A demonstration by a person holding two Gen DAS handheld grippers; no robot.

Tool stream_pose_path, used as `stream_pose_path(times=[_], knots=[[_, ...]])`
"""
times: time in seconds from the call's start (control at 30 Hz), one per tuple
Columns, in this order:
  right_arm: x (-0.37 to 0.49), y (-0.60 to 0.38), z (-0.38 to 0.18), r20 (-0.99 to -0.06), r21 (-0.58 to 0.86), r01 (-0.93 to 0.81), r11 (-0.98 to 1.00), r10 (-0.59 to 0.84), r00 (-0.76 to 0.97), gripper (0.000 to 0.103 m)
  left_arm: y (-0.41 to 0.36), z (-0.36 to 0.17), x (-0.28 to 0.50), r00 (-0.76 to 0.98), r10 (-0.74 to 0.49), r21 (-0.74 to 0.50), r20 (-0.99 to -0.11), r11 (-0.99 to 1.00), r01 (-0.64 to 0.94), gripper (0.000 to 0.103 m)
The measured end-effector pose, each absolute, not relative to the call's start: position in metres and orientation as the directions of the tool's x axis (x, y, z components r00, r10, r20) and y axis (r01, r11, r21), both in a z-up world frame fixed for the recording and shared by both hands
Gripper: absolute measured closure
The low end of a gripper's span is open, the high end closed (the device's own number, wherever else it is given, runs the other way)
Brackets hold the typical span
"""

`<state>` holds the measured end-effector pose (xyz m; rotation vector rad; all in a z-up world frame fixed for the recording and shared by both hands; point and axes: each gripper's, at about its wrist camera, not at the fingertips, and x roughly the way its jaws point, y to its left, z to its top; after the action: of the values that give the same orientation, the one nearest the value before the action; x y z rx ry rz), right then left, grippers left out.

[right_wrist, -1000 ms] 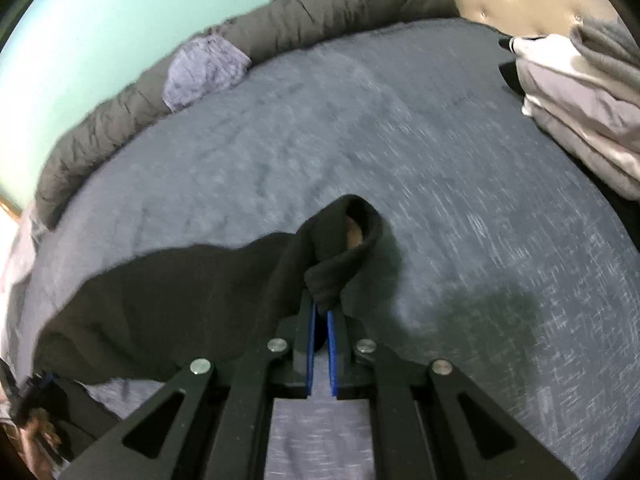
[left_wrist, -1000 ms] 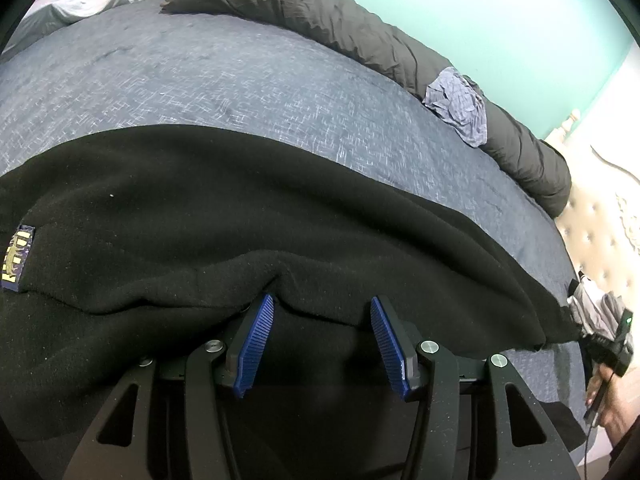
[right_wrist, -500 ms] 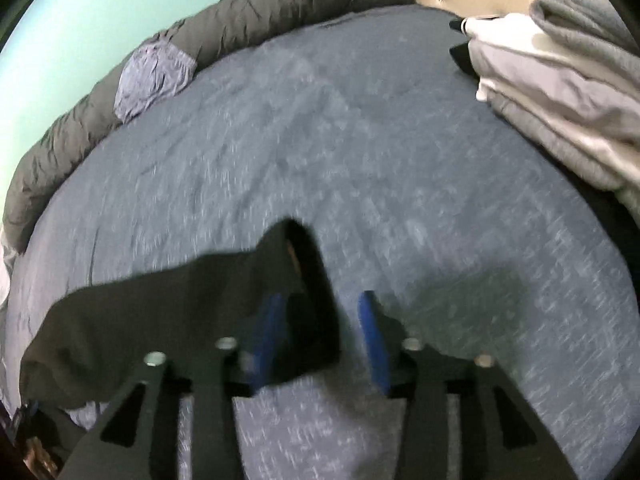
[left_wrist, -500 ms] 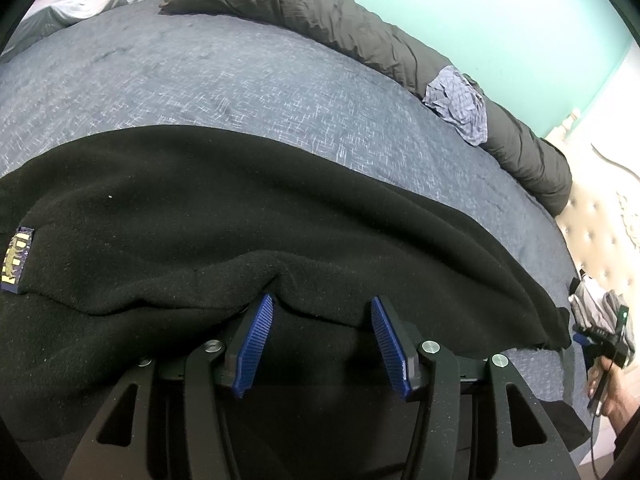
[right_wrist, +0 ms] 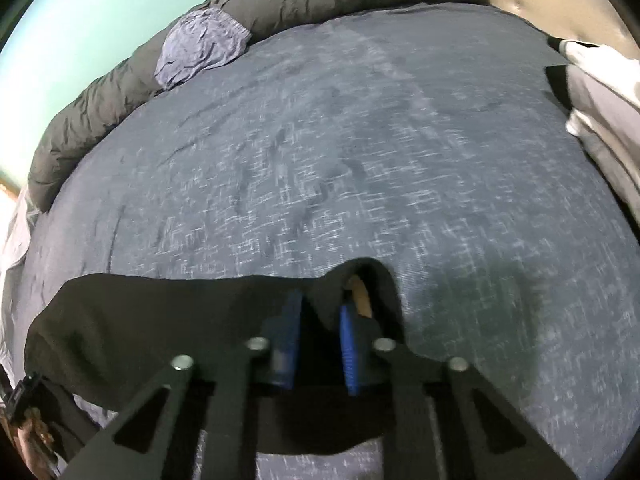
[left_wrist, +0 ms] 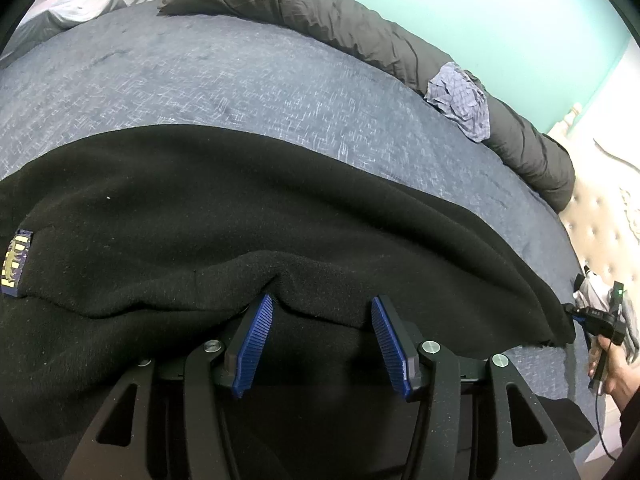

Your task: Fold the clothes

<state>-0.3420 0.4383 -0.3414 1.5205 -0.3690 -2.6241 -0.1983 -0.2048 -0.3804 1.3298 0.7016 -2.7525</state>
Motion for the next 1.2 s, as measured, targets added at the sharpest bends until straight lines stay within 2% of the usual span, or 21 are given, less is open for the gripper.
stream_pose_path(times=[0.27, 0.6, 0.7, 0.8, 0.83, 0.87, 1.03, 1.13, 1.2], knots=[[-0.358, 0.459, -0.305, -0.769, 0.191, -0.126, -0.974, -0.068, -0.636, 0.096, -0.203, -0.381, -0.199, -0.637, 0.176, -0.374, -0.75, -0.908, 0.19, 0.047], [-0.4, 0.45, -0.325, -0.817, 0.1, -0.148, -0.984, 0.004, -0.576, 0.096, -0.201, -0.384, -0.202, -0.631, 0.165, -0.357, -0.758, -0.915, 0.19, 0.046], [-0.401, 0.45, -0.338, -0.841, 0.122, -0.148, -0.981, -0.023, -0.54, 0.095, -0.201, -0.386, -0.203, -0.629, 0.16, -0.351, -0.761, -0.916, 0.192, 0.045], [-0.383, 0.464, -0.336, -0.804, 0.205, -0.16, -0.966, -0.073, -0.59, 0.086, -0.2, -0.386, -0.202, -0.628, 0.158, -0.348, -0.762, -0.918, 0.19, 0.044], [-0.378, 0.469, -0.337, -0.799, 0.226, -0.173, -0.959, -0.081, -0.596, 0.076, -0.2, -0.386, -0.202, -0.629, 0.158, -0.348, -0.762, -0.918, 0.19, 0.044], [-0.372, 0.475, -0.337, -0.795, 0.249, -0.185, -0.951, -0.091, -0.599, 0.073, -0.2, -0.385, -0.202, -0.629, 0.159, -0.348, -0.761, -0.918, 0.189, 0.044], [-0.336, 0.499, -0.342, -0.773, 0.385, -0.204, -0.9, -0.194, -0.604, 0.072, -0.2, -0.385, -0.201, -0.63, 0.164, -0.357, -0.759, -0.914, 0.192, 0.044], [-0.319, 0.501, -0.344, -0.759, 0.439, -0.192, -0.878, -0.247, -0.602, 0.063, -0.2, -0.385, -0.201, -0.63, 0.164, -0.357, -0.759, -0.914, 0.192, 0.044], [-0.311, 0.5, -0.348, -0.762, 0.453, -0.187, -0.872, -0.27, -0.588, 0.062, -0.199, -0.385, -0.201, -0.63, 0.163, -0.356, -0.759, -0.914, 0.193, 0.044]])
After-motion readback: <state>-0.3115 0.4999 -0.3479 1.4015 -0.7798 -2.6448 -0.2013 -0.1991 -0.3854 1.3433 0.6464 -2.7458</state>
